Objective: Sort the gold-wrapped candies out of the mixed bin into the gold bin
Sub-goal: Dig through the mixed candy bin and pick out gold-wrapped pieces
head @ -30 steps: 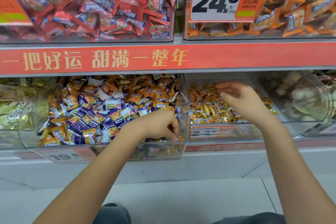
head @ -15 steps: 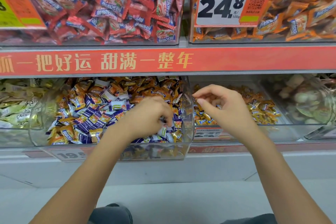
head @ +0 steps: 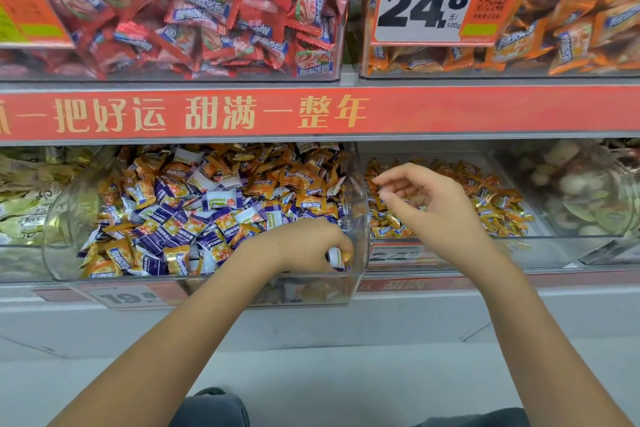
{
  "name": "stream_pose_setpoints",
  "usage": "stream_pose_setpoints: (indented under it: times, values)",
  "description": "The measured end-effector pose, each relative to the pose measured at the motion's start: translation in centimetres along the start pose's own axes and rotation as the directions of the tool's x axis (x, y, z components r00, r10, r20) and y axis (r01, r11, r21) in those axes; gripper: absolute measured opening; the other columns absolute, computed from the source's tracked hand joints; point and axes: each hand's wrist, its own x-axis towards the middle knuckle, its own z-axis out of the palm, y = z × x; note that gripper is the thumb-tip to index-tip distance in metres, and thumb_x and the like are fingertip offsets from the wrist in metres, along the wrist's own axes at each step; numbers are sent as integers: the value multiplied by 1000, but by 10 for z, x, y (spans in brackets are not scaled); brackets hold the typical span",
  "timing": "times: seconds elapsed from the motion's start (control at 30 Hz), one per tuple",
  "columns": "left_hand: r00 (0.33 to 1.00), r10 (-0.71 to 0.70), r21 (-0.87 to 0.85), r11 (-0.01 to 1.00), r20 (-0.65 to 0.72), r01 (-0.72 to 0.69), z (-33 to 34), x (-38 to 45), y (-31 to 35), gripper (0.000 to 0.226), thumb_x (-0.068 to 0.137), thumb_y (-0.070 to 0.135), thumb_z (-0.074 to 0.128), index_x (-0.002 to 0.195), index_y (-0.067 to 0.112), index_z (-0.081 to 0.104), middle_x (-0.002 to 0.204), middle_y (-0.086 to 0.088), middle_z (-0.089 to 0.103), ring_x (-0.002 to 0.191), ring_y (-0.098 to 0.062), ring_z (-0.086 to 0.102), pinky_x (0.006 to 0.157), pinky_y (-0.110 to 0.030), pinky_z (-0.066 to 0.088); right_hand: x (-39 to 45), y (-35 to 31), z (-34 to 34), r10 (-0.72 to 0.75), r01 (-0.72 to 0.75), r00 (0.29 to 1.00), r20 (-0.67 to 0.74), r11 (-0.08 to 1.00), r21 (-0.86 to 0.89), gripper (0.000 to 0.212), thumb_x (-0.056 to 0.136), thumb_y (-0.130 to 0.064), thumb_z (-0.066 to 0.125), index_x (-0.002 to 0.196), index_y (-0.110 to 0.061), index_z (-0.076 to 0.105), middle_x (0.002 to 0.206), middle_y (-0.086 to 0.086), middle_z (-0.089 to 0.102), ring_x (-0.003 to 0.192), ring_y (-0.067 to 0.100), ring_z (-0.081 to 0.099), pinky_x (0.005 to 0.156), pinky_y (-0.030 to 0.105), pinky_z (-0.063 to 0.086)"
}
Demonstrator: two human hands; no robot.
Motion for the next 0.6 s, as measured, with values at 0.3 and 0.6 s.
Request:
stream_pose_setpoints:
  times: [0.3, 0.6]
  values:
    - [906, -271, -609, 793, -326, 18, -33, -31, -4, 13, 78, 25, 76, 88, 19, 70, 92, 7, 68, 77, 3, 61, 67, -8, 44, -4, -14, 2, -65, 74, 995, -76, 989, 127, 24, 84, -7, 68, 99, -25, 68, 91, -9, 67, 85, 10, 62, 72, 32, 53]
    - [808, -403, -808, 571, -429, -145, -37, -48, 3, 15, 79, 17, 73, 93, 22, 69, 92, 10, 72, 90, -6, 67, 80, -21, 50, -7, -50, 44, -145, 202, 969, 198, 929, -311, 84, 79, -47, 70, 147, -39, 22, 148, -13, 31, 129, 12, 39, 99, 31, 43]
